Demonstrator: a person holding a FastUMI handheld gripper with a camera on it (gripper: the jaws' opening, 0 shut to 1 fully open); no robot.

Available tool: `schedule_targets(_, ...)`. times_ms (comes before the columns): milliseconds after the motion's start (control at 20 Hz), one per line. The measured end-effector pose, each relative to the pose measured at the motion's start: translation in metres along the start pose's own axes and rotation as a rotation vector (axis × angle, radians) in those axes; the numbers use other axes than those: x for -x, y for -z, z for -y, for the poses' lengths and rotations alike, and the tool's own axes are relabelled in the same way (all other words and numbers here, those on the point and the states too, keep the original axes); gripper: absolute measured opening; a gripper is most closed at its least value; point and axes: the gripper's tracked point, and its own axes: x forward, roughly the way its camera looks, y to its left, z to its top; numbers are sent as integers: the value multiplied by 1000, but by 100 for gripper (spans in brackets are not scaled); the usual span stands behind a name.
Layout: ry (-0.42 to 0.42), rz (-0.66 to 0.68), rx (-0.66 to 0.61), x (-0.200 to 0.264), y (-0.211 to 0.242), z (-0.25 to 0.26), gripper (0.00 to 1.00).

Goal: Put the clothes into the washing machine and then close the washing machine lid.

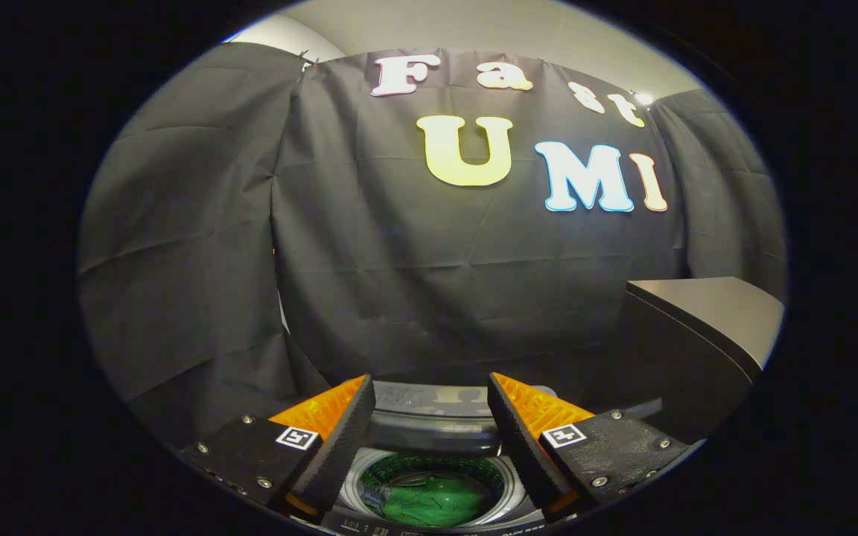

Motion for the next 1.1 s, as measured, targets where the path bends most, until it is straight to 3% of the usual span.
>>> schedule_targets(300, -35, -84, 0, 23, 50, -11, 94)
schedule_targets(500, -52, -96, -1, 37, 56, -15, 94)
schedule_targets(800, -61, -42, -21, 69, 17, 7, 94)
schedule_targets(1100, -33, 65, 8, 115, -47, 74, 95)
